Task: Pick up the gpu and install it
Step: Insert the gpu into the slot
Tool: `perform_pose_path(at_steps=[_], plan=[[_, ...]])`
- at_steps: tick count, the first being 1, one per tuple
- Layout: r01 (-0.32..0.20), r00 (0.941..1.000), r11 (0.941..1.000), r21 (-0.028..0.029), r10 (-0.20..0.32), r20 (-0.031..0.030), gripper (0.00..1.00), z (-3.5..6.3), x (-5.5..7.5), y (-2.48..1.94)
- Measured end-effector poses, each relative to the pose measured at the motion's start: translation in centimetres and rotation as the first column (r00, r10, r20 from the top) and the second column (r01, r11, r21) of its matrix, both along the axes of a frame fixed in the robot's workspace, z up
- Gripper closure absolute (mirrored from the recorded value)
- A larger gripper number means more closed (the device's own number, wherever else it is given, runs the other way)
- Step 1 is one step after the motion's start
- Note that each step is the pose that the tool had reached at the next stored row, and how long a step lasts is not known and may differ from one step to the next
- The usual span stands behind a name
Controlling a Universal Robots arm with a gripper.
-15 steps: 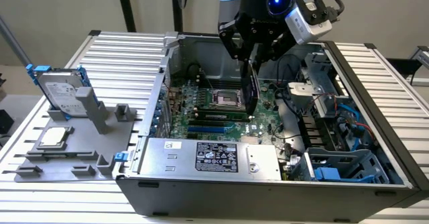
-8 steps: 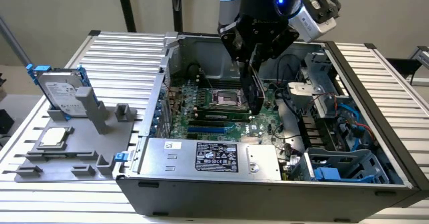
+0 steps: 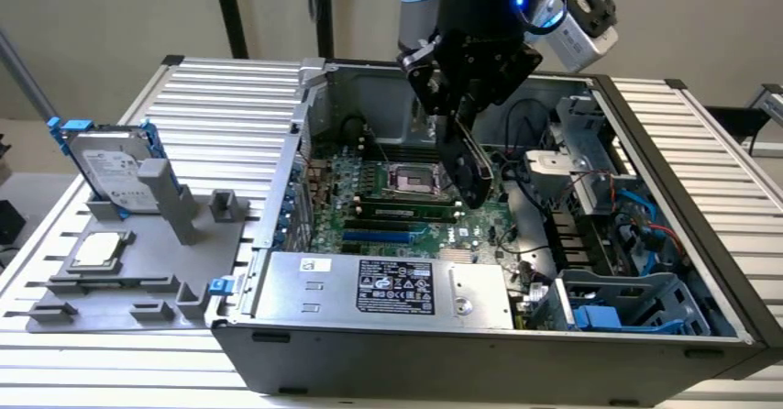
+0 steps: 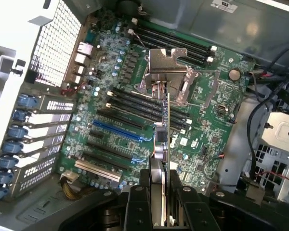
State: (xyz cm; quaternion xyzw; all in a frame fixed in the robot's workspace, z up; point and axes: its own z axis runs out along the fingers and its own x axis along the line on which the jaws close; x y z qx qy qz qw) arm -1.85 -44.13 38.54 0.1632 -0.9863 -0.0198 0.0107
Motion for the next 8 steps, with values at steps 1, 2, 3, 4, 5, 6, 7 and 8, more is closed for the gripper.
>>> perform_pose_path(at_steps=[1,2,3,4,5,6,7,8], plan=[[-0.018,0.9998,0.9998,0.0,0.018,0.0,0.73,0.0,0.0,0.0],[-0.036,0.9994,0.9994,0.0,0.036,0.0,0.73,0.0,0.0,0.0],[-0.055,0.9985,0.9985,0.0,0.055,0.0,0.73,-0.01,0.0,0.0],[-0.073,0.9973,0.9973,0.0001,0.073,0.0,0.73,-0.01,0.0,0.0],[-0.091,0.9958,0.9958,0.0,0.091,0.0,0.73,-0.01,0.0,0.0],[-0.109,0.994,0.994,0.0,0.109,0.0,0.73,-0.01,0.0,0.0],[-0.127,0.992,0.992,0.0,0.127,0.0,0.73,-0.02,0.0,0.0],[-0.146,0.9894,0.9894,0.0,0.146,0.0,0.73,-0.02,0.0,0.0]])
